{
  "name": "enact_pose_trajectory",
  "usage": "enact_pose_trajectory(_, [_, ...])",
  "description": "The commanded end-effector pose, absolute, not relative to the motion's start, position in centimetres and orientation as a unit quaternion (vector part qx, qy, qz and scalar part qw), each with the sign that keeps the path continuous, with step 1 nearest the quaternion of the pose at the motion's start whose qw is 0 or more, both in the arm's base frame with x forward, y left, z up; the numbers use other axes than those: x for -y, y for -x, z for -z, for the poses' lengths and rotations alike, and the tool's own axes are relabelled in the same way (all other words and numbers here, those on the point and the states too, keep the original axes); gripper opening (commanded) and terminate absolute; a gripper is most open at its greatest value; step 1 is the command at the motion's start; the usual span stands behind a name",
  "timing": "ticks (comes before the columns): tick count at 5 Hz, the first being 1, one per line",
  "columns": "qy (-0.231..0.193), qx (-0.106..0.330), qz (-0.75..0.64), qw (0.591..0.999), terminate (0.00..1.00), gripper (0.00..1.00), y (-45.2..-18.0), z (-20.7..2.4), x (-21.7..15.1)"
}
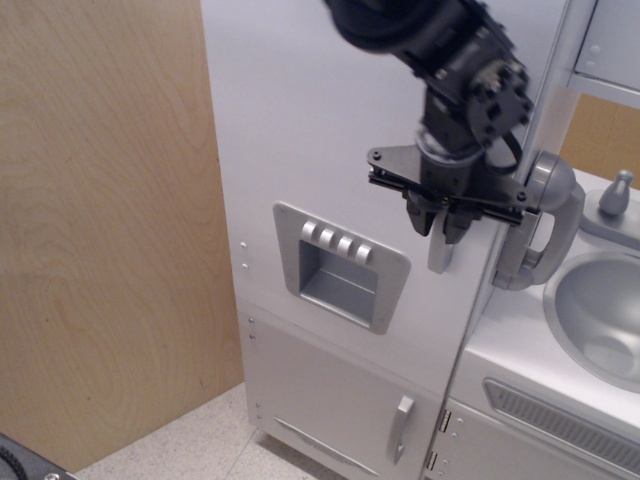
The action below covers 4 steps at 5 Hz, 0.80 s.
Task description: Open fridge
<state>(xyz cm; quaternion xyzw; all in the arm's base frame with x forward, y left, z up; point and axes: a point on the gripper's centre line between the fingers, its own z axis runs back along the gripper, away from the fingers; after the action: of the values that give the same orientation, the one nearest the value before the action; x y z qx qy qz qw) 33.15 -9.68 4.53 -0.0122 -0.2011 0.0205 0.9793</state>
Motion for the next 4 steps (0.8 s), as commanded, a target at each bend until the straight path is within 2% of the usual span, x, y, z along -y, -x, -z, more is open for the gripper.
enact_pose_trajectory(1, [0.04,0.217,0.02,0.975,0.0,0.0,-30.8,-6.7,9.0])
enact_pose_trajectory(3, [0.032,0.226,0.031,0.973,0.0,0.0,-27.4,-7.3,7.6])
enact_pose_trajectory(4, [0.009,0.15,0.009,0.989,0.0,1.0,-25.6,-6.3,8.4])
